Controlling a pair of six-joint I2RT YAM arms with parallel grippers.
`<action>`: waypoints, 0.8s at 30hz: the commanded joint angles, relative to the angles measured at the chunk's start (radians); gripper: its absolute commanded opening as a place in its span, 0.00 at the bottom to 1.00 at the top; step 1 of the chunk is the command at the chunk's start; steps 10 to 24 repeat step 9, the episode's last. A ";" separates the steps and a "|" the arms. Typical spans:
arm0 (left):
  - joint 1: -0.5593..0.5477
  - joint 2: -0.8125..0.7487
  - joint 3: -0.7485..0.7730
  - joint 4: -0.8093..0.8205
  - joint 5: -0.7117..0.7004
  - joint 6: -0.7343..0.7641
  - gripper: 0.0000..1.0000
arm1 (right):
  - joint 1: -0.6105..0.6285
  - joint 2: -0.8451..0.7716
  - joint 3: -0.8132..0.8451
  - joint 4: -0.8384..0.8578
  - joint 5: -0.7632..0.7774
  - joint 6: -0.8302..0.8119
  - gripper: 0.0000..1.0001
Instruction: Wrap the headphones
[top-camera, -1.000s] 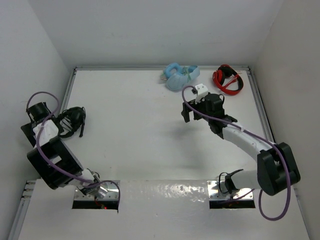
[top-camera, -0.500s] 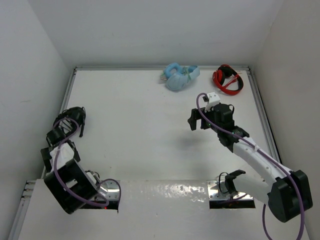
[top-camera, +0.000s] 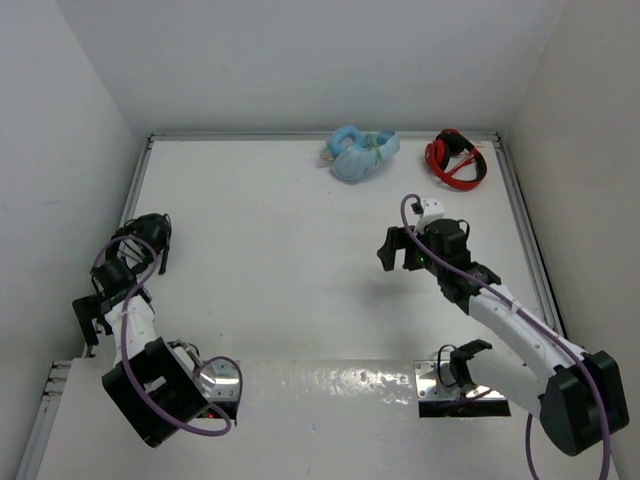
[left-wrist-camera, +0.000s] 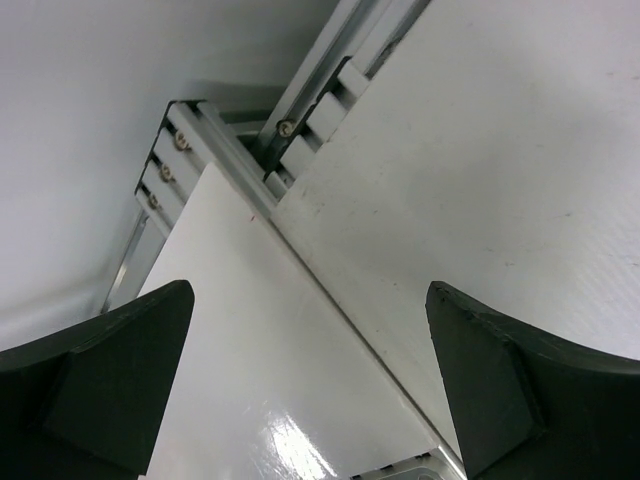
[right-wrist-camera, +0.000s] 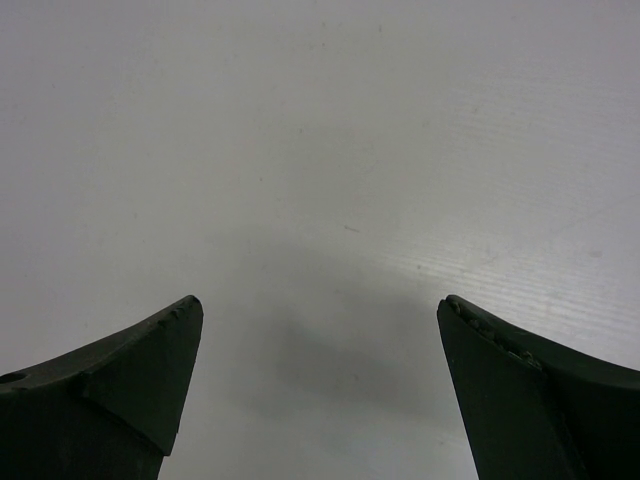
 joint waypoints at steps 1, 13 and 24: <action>0.010 -0.010 -0.010 0.026 -0.078 -0.043 1.00 | 0.016 -0.018 -0.055 0.033 0.020 0.082 0.99; 0.012 -0.069 -0.018 0.023 -0.020 -0.003 1.00 | 0.034 0.013 -0.021 0.004 -0.003 0.074 0.99; 0.012 -0.069 -0.018 0.023 -0.020 -0.003 1.00 | 0.034 0.013 -0.021 0.004 -0.003 0.074 0.99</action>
